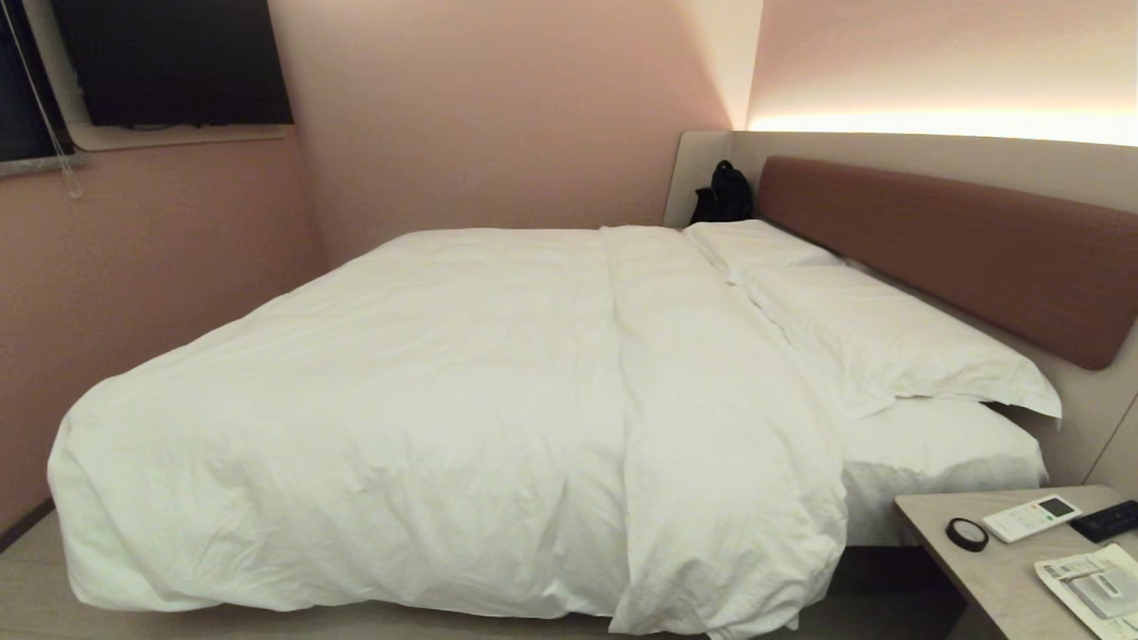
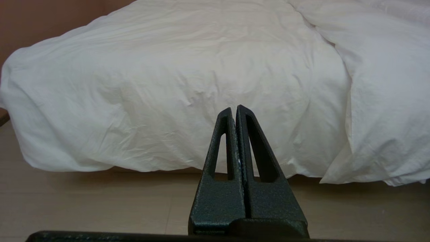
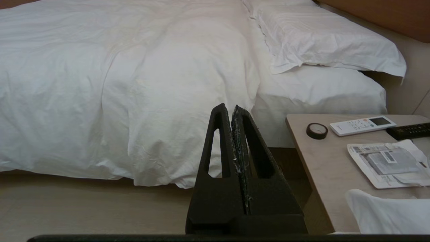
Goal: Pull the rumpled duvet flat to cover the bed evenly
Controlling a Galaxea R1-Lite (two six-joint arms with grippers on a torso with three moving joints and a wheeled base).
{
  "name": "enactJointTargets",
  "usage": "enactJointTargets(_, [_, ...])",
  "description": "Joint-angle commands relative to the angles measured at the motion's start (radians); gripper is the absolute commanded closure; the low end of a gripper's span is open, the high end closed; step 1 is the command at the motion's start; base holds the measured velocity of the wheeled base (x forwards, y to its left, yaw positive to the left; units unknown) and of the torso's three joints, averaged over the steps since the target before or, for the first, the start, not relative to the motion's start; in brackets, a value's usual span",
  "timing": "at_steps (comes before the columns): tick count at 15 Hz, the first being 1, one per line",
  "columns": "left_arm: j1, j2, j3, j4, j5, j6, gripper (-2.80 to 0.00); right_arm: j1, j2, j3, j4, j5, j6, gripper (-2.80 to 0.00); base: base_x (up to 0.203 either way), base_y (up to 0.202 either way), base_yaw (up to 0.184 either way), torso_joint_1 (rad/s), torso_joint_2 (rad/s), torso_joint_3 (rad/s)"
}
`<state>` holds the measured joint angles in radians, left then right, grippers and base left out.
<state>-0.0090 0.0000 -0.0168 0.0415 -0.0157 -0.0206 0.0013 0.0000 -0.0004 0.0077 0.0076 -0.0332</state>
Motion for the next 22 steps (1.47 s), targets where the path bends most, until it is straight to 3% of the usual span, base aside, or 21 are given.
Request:
enactJointTargets(1, [0.000, 0.000, 0.000, 0.000, 0.000, 0.001, 0.00, 0.000, 0.001, 0.000, 0.000, 0.000, -0.001, 0.00, 0.001, 0.133, -0.015, 0.009, 0.00, 0.001])
enactJointTargets(22, [0.000, 0.001, 0.000, 0.000, -0.001, 0.001, 0.00, 0.000, 0.000, 0.000, 0.000, 0.000, -0.001, 0.00, 0.000, 0.194, 0.000, 0.002, 0.00, 0.001])
